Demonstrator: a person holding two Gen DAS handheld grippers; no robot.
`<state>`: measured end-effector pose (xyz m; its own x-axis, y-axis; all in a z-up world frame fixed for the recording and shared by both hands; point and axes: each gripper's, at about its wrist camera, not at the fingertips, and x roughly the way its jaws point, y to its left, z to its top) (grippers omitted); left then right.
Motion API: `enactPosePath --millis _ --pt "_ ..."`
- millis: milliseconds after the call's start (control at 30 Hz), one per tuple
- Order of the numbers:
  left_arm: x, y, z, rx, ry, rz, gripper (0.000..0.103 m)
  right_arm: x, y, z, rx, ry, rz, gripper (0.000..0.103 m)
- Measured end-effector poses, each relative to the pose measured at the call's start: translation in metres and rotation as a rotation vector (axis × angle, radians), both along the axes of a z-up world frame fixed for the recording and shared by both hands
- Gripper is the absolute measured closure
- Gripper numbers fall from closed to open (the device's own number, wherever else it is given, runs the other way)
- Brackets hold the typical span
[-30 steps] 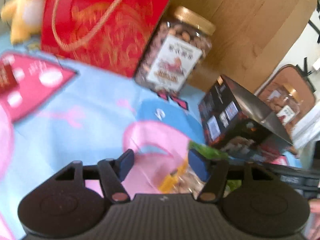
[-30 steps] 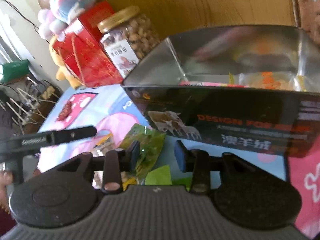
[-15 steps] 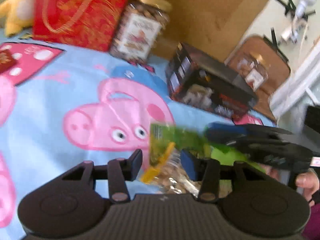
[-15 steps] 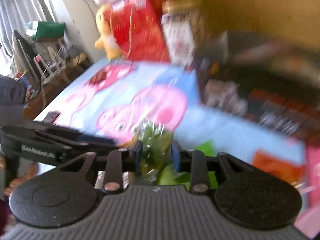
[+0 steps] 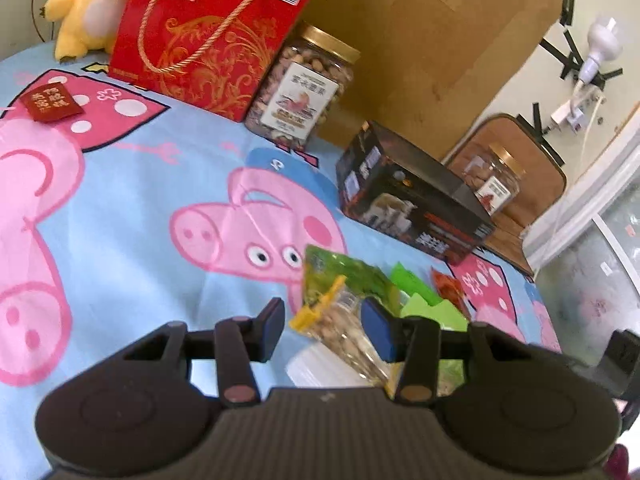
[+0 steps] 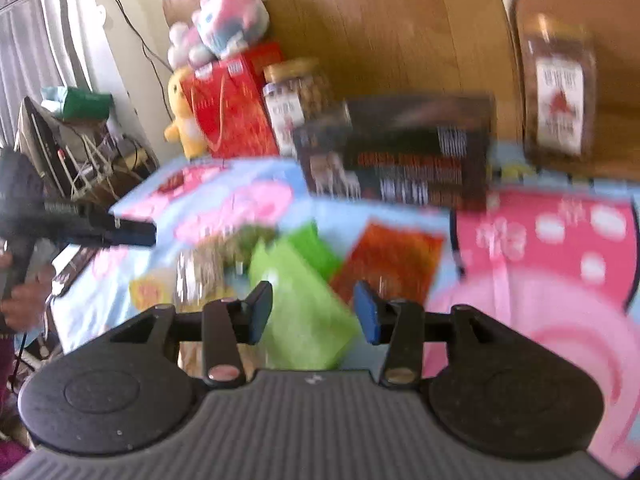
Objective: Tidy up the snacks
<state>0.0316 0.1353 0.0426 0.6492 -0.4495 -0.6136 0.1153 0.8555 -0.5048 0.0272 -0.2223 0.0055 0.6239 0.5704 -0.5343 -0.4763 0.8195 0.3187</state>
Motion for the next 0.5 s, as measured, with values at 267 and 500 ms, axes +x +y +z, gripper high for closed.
enactPosePath --millis 267,500 --pt "0.003 -0.041 0.014 -0.008 -0.02 -0.093 0.052 -0.024 -0.007 -0.006 0.009 -0.001 -0.042 0.097" --pt "0.018 -0.092 0.004 -0.007 0.037 -0.199 0.047 -0.016 -0.038 -0.023 0.214 0.127 -0.04 0.051"
